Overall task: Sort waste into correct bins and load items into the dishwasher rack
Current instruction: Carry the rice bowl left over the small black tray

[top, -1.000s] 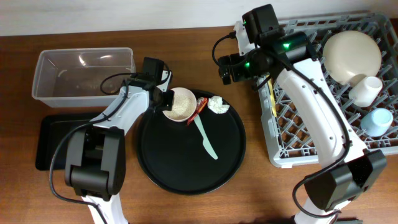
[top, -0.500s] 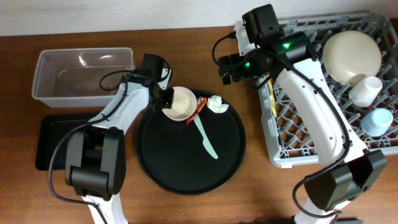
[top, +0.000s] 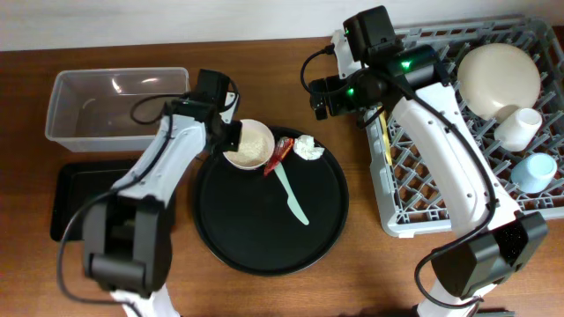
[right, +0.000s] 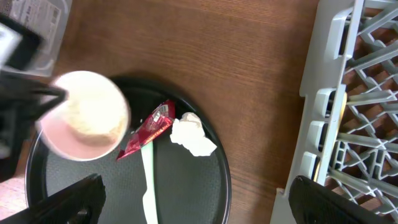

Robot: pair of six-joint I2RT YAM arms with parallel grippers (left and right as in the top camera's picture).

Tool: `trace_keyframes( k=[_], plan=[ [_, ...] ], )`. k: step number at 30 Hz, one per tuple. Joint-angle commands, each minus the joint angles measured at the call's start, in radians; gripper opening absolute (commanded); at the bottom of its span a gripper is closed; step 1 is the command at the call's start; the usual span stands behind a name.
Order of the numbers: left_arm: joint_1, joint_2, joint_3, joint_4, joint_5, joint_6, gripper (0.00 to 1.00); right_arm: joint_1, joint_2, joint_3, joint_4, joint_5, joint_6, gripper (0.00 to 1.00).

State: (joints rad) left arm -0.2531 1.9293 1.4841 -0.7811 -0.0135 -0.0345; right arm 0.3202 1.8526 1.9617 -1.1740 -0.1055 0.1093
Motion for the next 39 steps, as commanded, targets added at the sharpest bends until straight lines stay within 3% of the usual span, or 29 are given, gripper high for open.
trace_keyframes(
  k=[1,6,11,20,26,39],
  plan=[
    [-0.001,-0.137,0.030,-0.051,-0.109,0.005,0.01,0.000,-0.016,0.019,0.003,-0.006,0.012,0.98],
    [-0.001,-0.207,0.030,-0.141,-0.129,0.005,0.01,0.000,-0.016,0.019,0.003,-0.006,0.012,0.98],
    [0.028,-0.262,0.030,-0.271,-0.244,-0.035,0.01,0.000,-0.016,0.019,0.003,-0.006,0.012,0.98],
    [0.314,-0.307,0.027,-0.421,-0.308,-0.089,0.01,0.000,-0.016,0.019,0.003,-0.006,0.012,0.98],
    [0.404,-0.307,0.006,-0.412,-0.549,-0.084,0.01,0.000,-0.016,0.019,0.003,-0.006,0.011,0.98],
    [0.425,-0.307,-0.011,-0.380,-0.612,0.164,0.01,0.000,-0.016,0.019,0.004,-0.006,0.011,0.98]
  ],
)
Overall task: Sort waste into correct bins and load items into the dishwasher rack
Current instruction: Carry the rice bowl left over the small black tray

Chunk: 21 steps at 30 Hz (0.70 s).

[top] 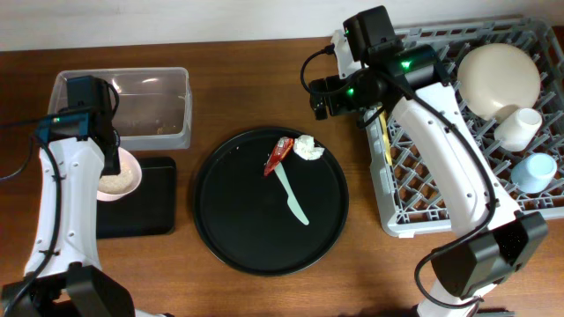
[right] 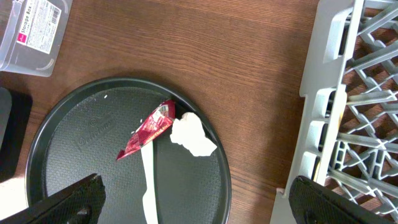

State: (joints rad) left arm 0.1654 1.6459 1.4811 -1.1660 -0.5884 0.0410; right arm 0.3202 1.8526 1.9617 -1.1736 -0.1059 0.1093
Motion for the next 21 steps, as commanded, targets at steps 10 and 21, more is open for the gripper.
trace_keyframes(
  k=[10,21],
  plan=[
    [0.098,-0.024,-0.143,0.107,-0.037,0.148,0.01,0.000,-0.016,0.019,0.003,0.010,0.011,0.98],
    [0.126,-0.024,-0.209,0.335,-0.092,0.403,0.01,0.000,-0.016,0.019,0.003,0.010,0.011,0.98]
  ],
)
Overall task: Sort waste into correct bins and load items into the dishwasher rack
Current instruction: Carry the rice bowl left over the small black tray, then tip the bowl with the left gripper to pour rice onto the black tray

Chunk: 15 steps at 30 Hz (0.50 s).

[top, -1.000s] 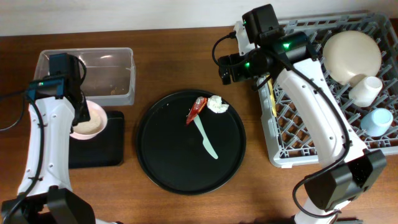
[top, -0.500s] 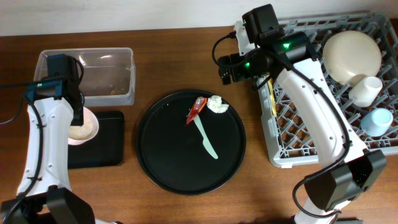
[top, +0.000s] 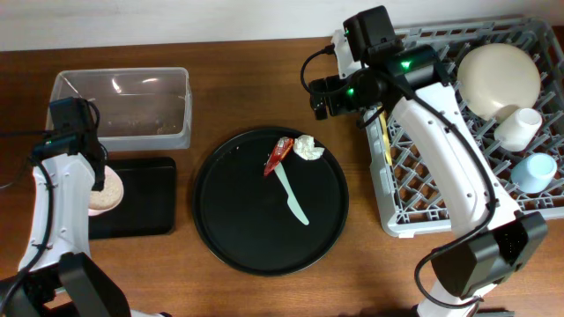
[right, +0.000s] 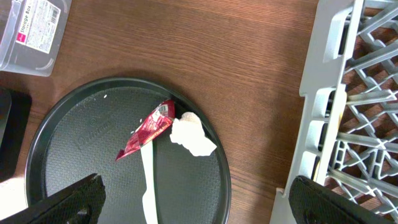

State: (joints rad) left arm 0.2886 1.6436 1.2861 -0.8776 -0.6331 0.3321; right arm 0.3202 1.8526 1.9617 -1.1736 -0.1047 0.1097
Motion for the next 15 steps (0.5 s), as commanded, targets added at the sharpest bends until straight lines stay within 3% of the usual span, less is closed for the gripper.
trace_keyframes(
  k=[1,10,15],
  plan=[
    [0.002,-0.021,-0.023,0.071,-0.069,0.120,0.01,0.000,-0.016,0.019,0.003,0.009,0.011,0.98],
    [-0.050,-0.021,-0.053,0.145,-0.202,0.150,0.01,0.000,-0.016,0.019,0.003,0.009,0.011,0.98],
    [-0.101,-0.016,-0.117,0.219,-0.303,0.233,0.01,0.000,-0.016,0.019,0.003,0.009,0.011,0.98]
  ],
)
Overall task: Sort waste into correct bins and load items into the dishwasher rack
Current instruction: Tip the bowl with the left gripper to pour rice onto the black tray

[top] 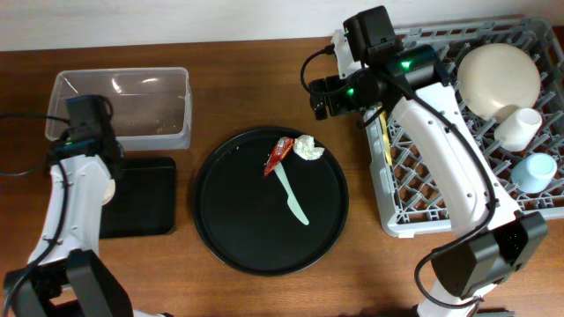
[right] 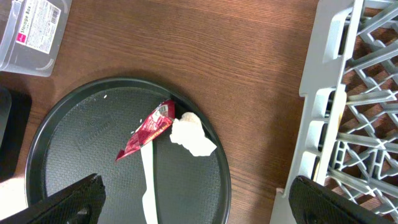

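A black round tray [top: 264,238] holds a red sachet [top: 278,154], a crumpled white tissue [top: 307,147] and a pale green plastic knife [top: 293,198]. In the right wrist view the sachet [right: 146,129], tissue [right: 193,135] and knife [right: 147,180] lie just ahead of my right gripper [right: 199,205]. It is open wide and holds nothing, hovering between tray and rack. My left gripper [top: 101,180] is at the left edge of the black bin [top: 141,198], shut on a pale bowl [top: 108,187]. Only a sliver of the bowl shows beside the arm.
A clear plastic bin [top: 119,110] stands at the back left, just behind the black bin. The grey dishwasher rack [top: 423,176] fills the right side and holds a large cream bowl [top: 500,77], a white cup [top: 520,126] and a light blue cup [top: 533,172].
My left arm has shifted slightly toward the clear bin, and the bowl, plainly visible at the black bin's left edge before, is now almost covered by the arm. The right arm has not moved.
My left gripper first held the bowl of pale food at the round tray's back left rim. Then the bowl was over by the bins, near the clear bin's front. It then sat at the black bin's left edge, where it stays now. My right gripper hovered open throughout.
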Robot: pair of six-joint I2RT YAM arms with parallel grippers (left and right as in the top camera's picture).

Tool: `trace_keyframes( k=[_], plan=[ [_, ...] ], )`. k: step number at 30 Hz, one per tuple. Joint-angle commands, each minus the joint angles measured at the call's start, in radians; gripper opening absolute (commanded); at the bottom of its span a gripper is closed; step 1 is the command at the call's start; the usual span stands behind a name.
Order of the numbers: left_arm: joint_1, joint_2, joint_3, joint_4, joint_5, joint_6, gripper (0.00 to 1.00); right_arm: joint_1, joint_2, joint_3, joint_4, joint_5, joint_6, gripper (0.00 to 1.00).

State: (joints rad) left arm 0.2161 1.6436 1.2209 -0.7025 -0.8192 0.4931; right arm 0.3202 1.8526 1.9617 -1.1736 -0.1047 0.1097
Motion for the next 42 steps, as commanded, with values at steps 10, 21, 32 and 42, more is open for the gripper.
trace_keyframes(
  k=[10,21,32,42],
  plan=[
    [-0.063,-0.015,-0.204,0.257,-0.235,0.160,0.01,0.000,-0.016,0.019,0.003,0.009,0.011,0.98],
    [-0.115,0.034,-0.206,0.354,-0.278,0.280,0.01,0.000,-0.016,0.019,0.002,0.009,0.011,0.98],
    [-0.203,0.129,-0.206,0.472,-0.414,0.281,0.01,0.000,-0.016,0.019,0.003,0.009,0.011,0.98],
    [-0.257,0.129,-0.206,0.523,-0.438,0.344,0.01,0.000,-0.016,0.019,0.003,0.009,0.011,0.98]
  ],
)
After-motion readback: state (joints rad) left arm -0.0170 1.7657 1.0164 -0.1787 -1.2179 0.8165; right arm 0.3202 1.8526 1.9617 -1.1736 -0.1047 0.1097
